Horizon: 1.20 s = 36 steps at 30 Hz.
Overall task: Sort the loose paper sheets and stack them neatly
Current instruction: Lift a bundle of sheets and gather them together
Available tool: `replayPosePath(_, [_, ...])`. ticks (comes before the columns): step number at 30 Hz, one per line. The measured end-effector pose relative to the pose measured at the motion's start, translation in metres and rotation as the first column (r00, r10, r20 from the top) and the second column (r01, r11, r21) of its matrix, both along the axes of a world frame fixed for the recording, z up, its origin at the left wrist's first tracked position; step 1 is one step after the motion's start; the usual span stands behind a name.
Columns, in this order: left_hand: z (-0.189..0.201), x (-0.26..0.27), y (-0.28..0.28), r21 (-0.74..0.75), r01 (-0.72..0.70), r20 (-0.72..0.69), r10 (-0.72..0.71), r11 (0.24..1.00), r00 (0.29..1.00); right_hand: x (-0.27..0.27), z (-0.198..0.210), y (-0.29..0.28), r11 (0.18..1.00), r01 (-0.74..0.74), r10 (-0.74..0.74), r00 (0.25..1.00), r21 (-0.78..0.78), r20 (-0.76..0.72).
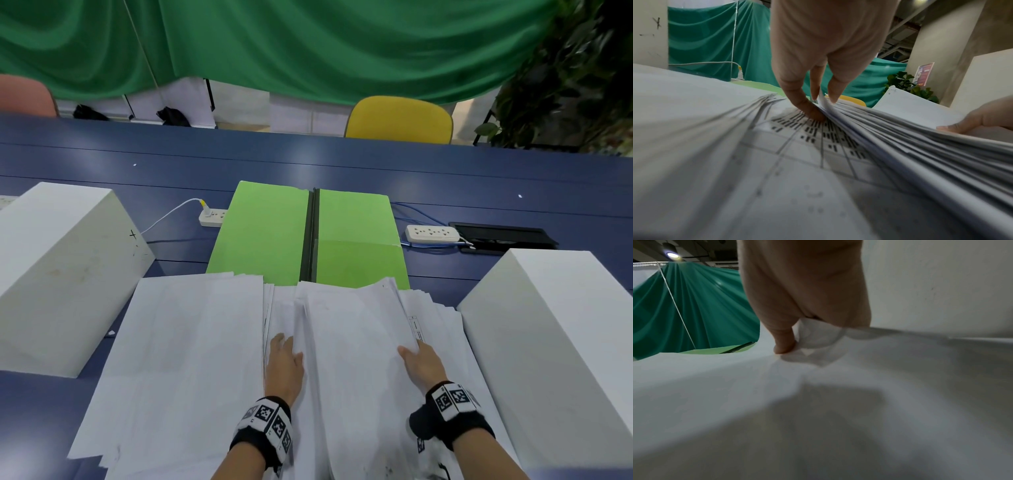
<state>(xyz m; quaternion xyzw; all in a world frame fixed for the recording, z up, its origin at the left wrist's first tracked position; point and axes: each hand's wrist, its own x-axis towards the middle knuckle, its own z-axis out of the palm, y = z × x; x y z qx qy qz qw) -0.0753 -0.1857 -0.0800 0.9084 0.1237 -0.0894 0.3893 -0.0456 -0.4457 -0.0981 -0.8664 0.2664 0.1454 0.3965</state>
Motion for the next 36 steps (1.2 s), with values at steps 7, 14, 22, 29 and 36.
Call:
replayPosePath(7, [0.011,-0.004,-0.010,0.126,0.153,-0.071,-0.145,0.980,0.987,-0.001,0.002,-0.001,1.000,-0.026,0.026,1.000,-0.009,0.013])
replayPosePath(14, [0.013,-0.005,-0.013,0.110,0.159,-0.077,-0.151,0.981,0.986,-0.001,0.001,-0.002,0.999,-0.033,0.033,0.999,0.001,0.014])
replayPosePath(22, [0.009,-0.005,-0.014,0.148,0.189,-0.046,-0.185,0.971,0.982,-0.002,0.002,-0.002,0.999,-0.029,0.029,0.999,0.015,0.016])
replayPosePath(29, [0.006,-0.005,-0.015,0.250,0.209,-0.059,-0.200,0.946,0.978,-0.002,0.002,-0.001,0.999,-0.033,0.033,0.999,0.015,0.020])
replayPosePath(36, [0.004,-0.006,-0.013,0.287,0.141,-0.016,-0.142,0.948,0.990,-0.002,0.003,-0.001,1.000,-0.026,0.025,0.999,0.013,0.032])
